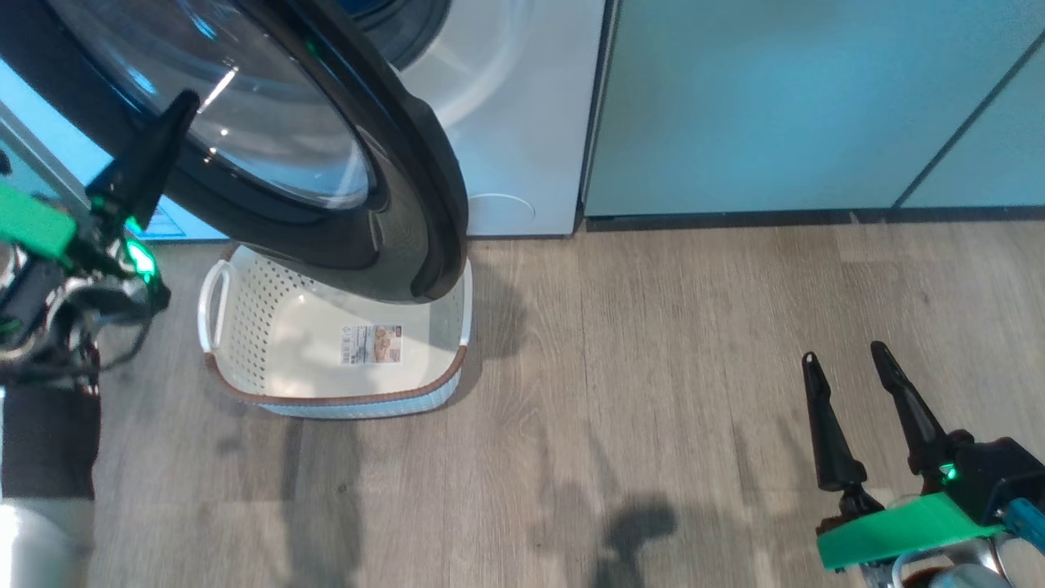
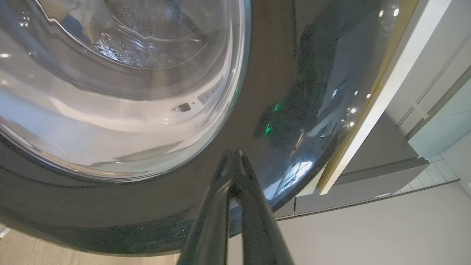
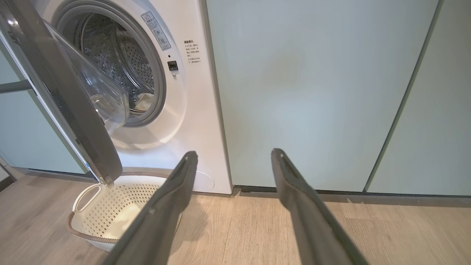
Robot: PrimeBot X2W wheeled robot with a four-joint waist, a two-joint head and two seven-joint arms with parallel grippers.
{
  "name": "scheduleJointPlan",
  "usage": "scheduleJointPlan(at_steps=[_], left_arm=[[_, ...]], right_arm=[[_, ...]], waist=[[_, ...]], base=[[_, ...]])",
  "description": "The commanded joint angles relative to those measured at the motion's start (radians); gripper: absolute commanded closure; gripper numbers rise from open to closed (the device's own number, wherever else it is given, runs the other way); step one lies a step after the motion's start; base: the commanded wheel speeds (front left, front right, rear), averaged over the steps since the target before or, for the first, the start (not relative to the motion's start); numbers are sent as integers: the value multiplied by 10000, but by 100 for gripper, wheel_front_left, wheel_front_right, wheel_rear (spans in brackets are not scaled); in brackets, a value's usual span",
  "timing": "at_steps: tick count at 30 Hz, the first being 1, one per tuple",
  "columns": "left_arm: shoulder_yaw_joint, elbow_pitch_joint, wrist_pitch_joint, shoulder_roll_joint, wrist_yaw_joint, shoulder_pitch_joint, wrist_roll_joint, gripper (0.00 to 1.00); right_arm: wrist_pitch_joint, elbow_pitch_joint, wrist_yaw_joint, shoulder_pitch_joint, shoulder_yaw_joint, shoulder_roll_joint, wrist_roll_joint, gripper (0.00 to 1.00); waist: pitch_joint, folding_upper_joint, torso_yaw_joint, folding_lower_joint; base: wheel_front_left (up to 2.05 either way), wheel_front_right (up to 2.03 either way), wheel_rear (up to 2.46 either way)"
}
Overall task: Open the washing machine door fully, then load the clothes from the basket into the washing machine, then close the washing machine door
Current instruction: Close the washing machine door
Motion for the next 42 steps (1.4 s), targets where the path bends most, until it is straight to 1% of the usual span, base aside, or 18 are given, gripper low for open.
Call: scheduleJointPlan(at_steps=[1,2,4,5,6,9,14,17,21,25,28,30,36,37,40,42], left_arm=[[512,-623,-206,240,-86,112,286,100],[574,-753,-335,164,-86,287,372,75],[644,-1074,-536,7,-86,655,529,33],[718,-1210,-691,-88,-86,840,603,3],[777,-1315,-886,-158,-86,1024,753,0],[832,-1590,-1192,-313,-86,1334,987,0],[809,-2412,-2174,-566,-86,2133,2049,0],[717,-2991,-2997,-591,-86,2674,3132,0],[396,-3738,-4242,-456,-58,3583,5468,0],[-100,-4294,-5346,-229,472,4370,8301,0],[-477,-4557,-5939,-191,946,4819,9883,0],[-677,-4681,-6242,-163,1253,5070,10739,0],[-1315,-4883,-6712,-95,2095,5732,12793,0],[-1559,-4903,-6788,-166,2315,5948,13253,0],[-1840,-4862,-6891,-366,2582,6248,13645,0],[-2004,-4825,-6995,-513,2652,6389,13753,0]], right_arm=[[-125,-270,-29,-205,157,15,70,0],[-126,-263,-29,-174,141,15,71,0],[-128,-250,-29,-98,114,15,72,0],[-128,-246,-29,-54,97,15,73,0],[-129,-247,-29,-5,80,16,75,0],[-130,-254,-29,77,67,16,74,0],[-131,-263,-29,224,21,16,29,0],[-112,-266,-29,325,1,16,-5,0],[-38,-306,-29,422,27,16,-50,0],[10,-382,-29,486,39,16,-82,0],[43,-413,-29,496,50,16,-98,0],[60,-426,-29,503,55,16,-107,0],[124,-452,-29,618,64,16,-140,0],[146,-459,-29,679,46,16,-146,0],[198,-500,-29,746,53,16,-163,0],[231,-526,-29,770,61,16,-181,0]], waist=[[-155,0,86,0],[-215,0,115,0],[-322,0,164,0],[-385,0,198,0],[-440,0,234,0],[-533,0,288,0],[-769,0,425,0],[-929,0,494,0],[-1083,0,545,0],[-1133,0,610,0],[-1151,0,647,0],[-1170,0,668,0],[-1293,0,714,0],[-1352,0,736,0],[-1394,0,730,0],[-1412,0,716,0]], base=[[0,0,0],[0,0,0],[0,0,0],[0,0,0],[0,0,0],[0,0,0],[0,0,0],[0,0,0],[0,0,0],[0,0,0],[0,0,0],[0,0,0],[0,0,0],[0,0,0],[0,0,0],[0,0,0]])
